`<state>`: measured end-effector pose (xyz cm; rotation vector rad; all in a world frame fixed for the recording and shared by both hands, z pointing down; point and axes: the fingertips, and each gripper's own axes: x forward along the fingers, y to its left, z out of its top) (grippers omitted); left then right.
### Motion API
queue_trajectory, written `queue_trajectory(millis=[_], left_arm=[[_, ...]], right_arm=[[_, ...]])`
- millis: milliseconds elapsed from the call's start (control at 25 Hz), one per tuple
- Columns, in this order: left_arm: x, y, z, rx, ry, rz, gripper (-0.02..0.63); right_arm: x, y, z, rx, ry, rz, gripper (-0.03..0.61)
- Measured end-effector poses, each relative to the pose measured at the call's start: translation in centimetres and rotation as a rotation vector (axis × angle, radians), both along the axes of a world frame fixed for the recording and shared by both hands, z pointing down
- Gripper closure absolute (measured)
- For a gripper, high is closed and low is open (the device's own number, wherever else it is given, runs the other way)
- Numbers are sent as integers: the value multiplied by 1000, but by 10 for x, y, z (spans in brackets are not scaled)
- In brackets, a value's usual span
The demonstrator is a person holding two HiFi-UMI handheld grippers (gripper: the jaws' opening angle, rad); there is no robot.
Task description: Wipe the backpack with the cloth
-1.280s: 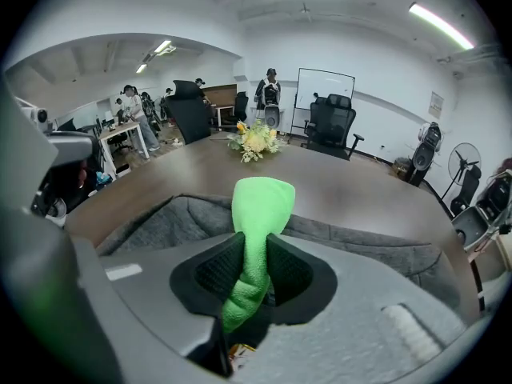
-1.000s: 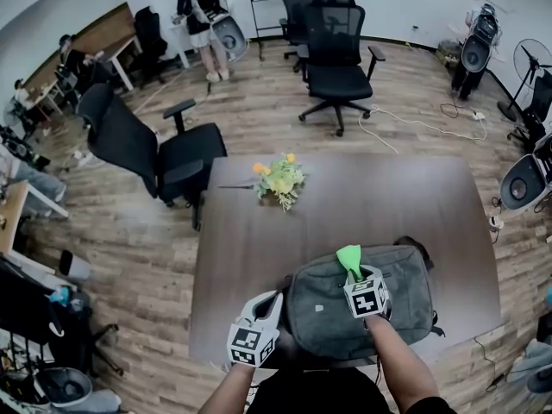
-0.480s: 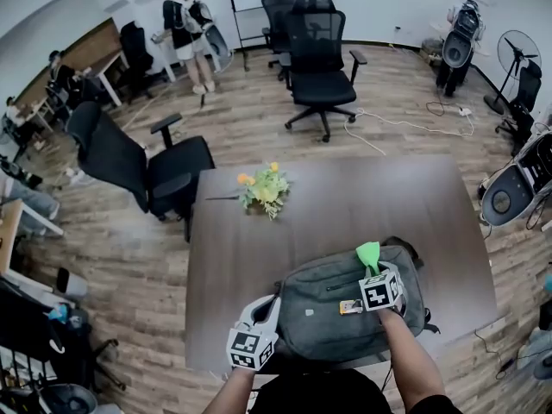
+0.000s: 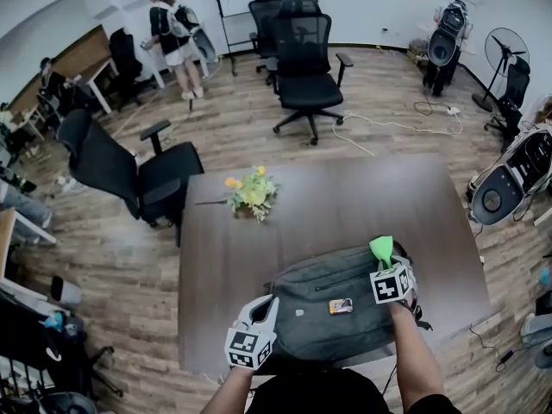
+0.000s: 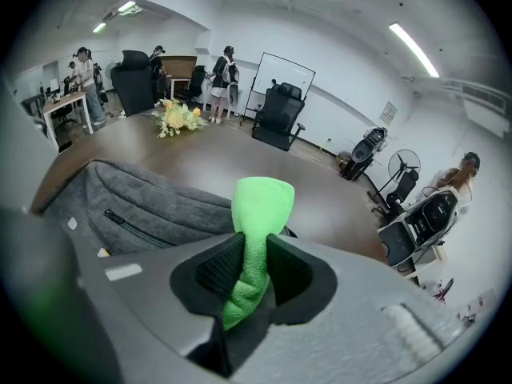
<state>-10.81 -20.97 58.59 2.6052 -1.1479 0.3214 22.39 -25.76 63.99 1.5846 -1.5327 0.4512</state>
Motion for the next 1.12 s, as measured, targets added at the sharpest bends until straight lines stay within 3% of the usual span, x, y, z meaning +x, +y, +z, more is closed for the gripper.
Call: queue_trajectory(millis=[240, 480, 840, 1120], left_arm=[[3, 4, -1, 8, 3, -5, 595], [-4, 10, 2, -1, -4, -22, 595], [-15, 21, 6, -11, -13, -47, 595], [-38, 27, 14, -35, -33, -102, 595]], right_arm=[[13, 4, -9, 29, 8, 17, 491], [-10, 6, -27, 116, -41, -7, 491], [-80, 21, -34, 169, -199, -80, 491], [-158, 33, -15, 134, -330, -189, 491]])
